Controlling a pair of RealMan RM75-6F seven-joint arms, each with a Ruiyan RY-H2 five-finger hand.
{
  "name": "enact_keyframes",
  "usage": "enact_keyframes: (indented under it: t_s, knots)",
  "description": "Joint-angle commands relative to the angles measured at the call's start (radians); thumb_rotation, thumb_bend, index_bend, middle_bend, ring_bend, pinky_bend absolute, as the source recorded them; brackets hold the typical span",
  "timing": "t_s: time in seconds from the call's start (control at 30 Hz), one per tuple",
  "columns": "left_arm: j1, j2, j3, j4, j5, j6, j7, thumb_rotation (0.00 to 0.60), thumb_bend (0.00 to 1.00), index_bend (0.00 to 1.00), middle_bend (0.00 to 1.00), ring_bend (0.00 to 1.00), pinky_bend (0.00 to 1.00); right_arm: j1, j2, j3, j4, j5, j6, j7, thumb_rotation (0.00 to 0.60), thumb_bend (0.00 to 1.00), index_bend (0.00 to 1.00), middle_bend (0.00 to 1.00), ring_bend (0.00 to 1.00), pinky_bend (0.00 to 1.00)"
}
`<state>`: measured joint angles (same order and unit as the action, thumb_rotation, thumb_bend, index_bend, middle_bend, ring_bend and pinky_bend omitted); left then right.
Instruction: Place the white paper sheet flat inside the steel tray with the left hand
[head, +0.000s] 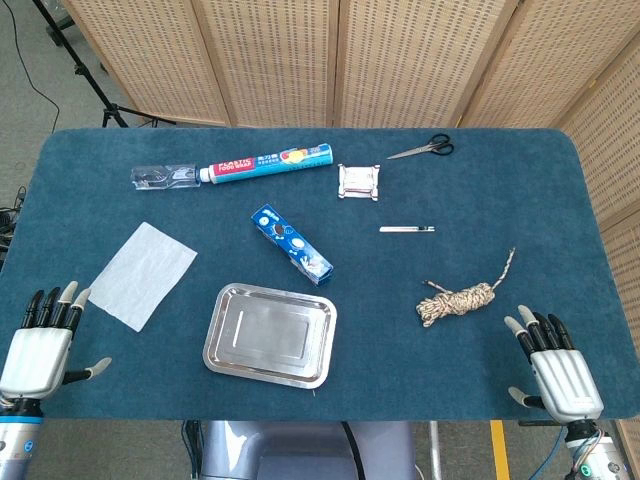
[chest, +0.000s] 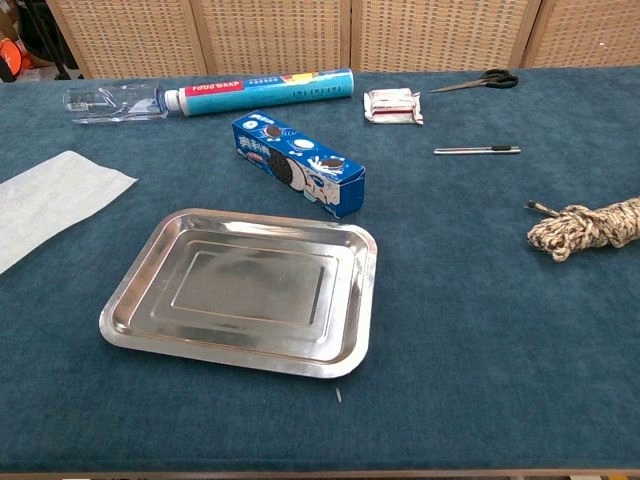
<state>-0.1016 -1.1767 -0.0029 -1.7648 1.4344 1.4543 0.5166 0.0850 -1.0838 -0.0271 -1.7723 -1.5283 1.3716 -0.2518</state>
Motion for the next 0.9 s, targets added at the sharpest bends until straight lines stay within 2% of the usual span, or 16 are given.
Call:
enact_keyframes:
  t_s: [0.03,0.4,0.77,0.87,0.9]
  knots:
    - [-0.002,-0.001,0.000,0.004,-0.006,-0.006,-0.003,0.342,0.02,0.00,0.00,0.00,0.00,0.002,-0.003,0.001,0.001,0.006,-0.005,-0.005,0.600,0.00,0.10,0.00,0.00,0.00]
    - [0.001,-0.008,0.004,0.003,0.008,0.002,0.010,0.342,0.02,0.00,0.00,0.00,0.00,0.002,-0.001,0.000,0.003,0.002,-0.003,0.001,0.600,0.00,0.10,0.00,0.00,0.00]
    - [-0.020,-0.033,0.003,0.038,-0.028,-0.050,0.037,0.347,0.02,0.00,0.00,0.00,0.00,-0.002,0.005,-0.001,-0.002,-0.005,0.008,0.008,0.600,0.00,0.10,0.00,0.00,0.00]
    - [-0.025,-0.038,0.001,0.055,-0.038,-0.066,0.028,0.372,0.02,0.00,0.00,0.00,0.00,-0.002,0.006,0.000,-0.002,-0.004,0.009,0.009,0.600,0.00,0.10,0.00,0.00,0.00]
    - [-0.027,-0.038,0.000,0.060,-0.046,-0.074,0.025,0.399,0.04,0.00,0.00,0.00,0.00,-0.003,0.006,0.000,-0.002,-0.004,0.009,0.010,0.600,0.00,0.10,0.00,0.00,0.00]
